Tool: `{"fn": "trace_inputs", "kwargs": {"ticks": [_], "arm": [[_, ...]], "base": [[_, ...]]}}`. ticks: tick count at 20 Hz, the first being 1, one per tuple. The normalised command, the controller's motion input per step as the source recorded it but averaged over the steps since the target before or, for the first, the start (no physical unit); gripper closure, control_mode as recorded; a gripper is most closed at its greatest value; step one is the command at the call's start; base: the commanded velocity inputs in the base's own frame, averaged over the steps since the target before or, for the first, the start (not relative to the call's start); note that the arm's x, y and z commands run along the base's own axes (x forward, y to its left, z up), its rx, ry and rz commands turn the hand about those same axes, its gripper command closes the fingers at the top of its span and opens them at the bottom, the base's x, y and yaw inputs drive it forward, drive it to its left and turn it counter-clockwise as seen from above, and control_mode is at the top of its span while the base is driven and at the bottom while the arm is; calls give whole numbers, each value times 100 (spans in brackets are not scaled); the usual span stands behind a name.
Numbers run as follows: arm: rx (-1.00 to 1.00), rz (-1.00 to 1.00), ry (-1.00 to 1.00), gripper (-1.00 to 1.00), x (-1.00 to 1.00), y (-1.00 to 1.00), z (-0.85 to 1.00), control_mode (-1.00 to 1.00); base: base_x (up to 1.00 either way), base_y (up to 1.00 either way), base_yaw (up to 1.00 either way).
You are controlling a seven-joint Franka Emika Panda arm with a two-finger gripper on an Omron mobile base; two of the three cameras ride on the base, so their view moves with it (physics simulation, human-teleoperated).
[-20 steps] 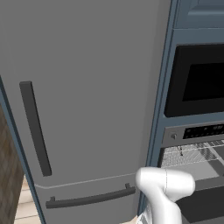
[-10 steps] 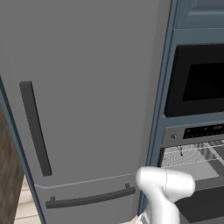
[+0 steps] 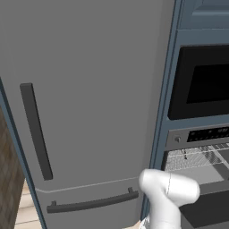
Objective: Take the fish from the oven and place it on the plate on the counter.
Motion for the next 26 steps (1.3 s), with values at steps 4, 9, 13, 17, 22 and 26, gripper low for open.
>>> {"fn": "trace_inputs", "kwargs": {"ticks": [4,9,13,17,22,26], "arm": [[2,-5,18,-100,79,-16,-44,-100],[8,-7,10,-100,32,-35,-35,-100],[12,-16,4,-100,29,-42,-36,-100],[14,-19,2,-100,42,-45,-49,-100],[17,-18,10,-100,42,-39,-24,-100],[16,-9,21,-100,29,-28,-16,-100]], "base": [[0,0,0],[0,0,0],[0,0,0],[0,0,0],[0,0,0],[0,0,0]]}}
